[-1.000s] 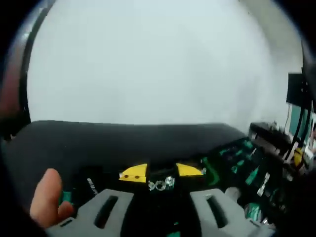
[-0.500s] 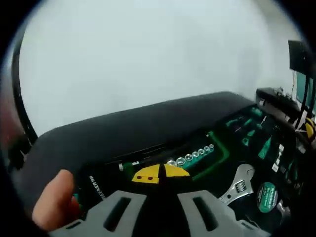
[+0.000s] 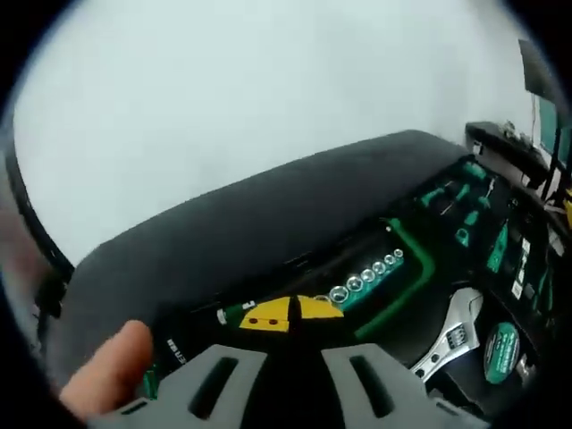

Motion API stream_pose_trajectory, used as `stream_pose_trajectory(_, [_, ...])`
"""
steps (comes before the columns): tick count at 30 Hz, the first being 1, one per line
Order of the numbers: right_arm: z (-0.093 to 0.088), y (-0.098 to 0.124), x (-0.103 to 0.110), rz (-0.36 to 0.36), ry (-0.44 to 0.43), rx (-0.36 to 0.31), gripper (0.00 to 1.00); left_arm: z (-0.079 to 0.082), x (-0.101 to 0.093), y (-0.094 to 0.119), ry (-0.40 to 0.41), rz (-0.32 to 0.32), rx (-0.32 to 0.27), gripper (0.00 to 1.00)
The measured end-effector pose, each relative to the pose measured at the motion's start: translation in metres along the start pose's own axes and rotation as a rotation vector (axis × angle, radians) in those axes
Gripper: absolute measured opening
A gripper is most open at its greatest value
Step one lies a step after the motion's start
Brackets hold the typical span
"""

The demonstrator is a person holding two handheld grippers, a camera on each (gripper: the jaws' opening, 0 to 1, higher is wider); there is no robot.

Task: Pick up the tools and put them into their designated positions in the toolbox.

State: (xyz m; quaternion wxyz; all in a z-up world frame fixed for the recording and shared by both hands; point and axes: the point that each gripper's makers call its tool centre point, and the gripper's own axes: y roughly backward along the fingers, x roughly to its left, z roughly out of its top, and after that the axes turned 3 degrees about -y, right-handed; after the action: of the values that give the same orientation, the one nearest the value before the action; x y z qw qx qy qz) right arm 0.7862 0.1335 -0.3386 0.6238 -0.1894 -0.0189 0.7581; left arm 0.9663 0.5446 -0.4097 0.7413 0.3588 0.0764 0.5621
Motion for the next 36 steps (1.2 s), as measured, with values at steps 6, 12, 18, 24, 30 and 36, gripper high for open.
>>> stream_pose_trajectory(6, [0.002, 0.001, -0.001, -0.002, -0.012, -0.009, 0.13, -0.003, -0.013, 0.006, -0.076, 0.059, -0.104, 0.00])
stream_pose_trajectory(12, [0.001, 0.001, -0.001, -0.001, -0.012, -0.009, 0.13, 0.010, -0.004, 0.002, -0.067, -0.016, -0.156, 0.00])
stream_pose_trajectory(18, [0.000, 0.001, -0.004, -0.008, -0.034, -0.007, 0.13, 0.024, 0.098, 0.119, 0.453, 0.120, -0.512, 0.25])
stream_pose_trajectory(24, [0.002, 0.001, -0.001, -0.002, -0.025, -0.011, 0.13, -0.103, 0.154, 0.181, 0.451, 0.355, -0.312, 0.29])
stream_pose_trajectory(30, [0.001, 0.001, 0.002, 0.007, -0.017, -0.006, 0.13, -0.178, 0.120, 0.150, 0.476, 0.321, -0.162, 0.37])
stream_pose_trajectory(36, [-0.002, -0.001, 0.000, -0.002, -0.011, 0.005, 0.13, -0.192, 0.101, 0.107, 0.415, 0.255, -0.174, 0.54])
